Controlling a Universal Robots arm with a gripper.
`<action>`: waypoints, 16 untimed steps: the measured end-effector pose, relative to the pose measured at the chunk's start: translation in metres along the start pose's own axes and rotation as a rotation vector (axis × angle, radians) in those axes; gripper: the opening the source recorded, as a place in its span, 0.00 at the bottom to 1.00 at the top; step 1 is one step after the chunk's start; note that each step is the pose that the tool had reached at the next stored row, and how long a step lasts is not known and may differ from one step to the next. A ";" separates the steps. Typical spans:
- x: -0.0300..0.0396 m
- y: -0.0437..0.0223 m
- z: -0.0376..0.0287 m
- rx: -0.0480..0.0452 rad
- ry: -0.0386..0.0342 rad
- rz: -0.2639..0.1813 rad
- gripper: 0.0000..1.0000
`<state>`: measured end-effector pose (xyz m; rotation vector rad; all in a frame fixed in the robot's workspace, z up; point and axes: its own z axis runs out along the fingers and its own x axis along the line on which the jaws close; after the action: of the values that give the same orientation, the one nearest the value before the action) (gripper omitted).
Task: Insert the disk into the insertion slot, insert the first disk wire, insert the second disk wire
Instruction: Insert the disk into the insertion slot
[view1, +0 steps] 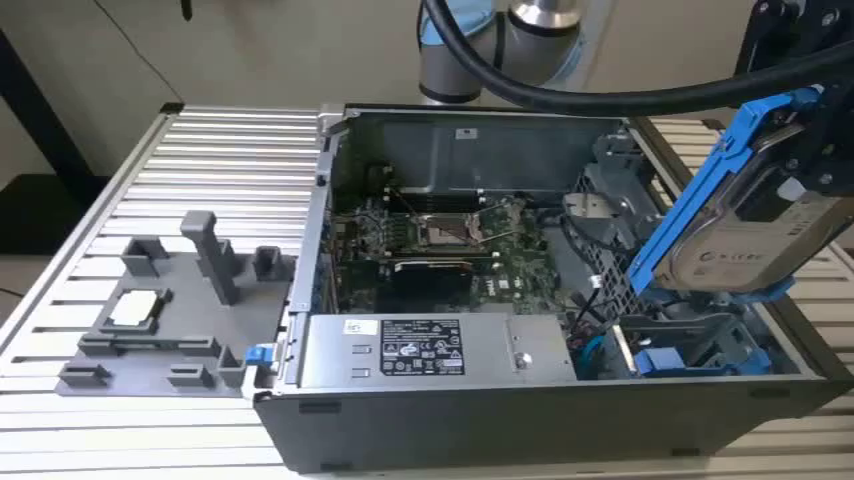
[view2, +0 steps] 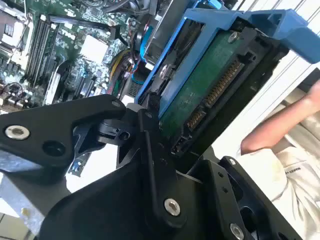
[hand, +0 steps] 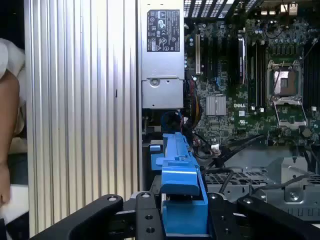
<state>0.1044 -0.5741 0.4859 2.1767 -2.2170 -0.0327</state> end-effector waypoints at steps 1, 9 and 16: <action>0.0000 0.0000 0.0000 0.0000 0.0001 0.000 0.33; 0.0000 0.0000 0.0012 0.0002 0.0020 0.000 0.33; -0.0001 -0.0009 0.0055 0.0006 0.0012 0.000 0.33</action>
<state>0.1050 -0.5741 0.4804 2.1763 -2.2168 -0.0308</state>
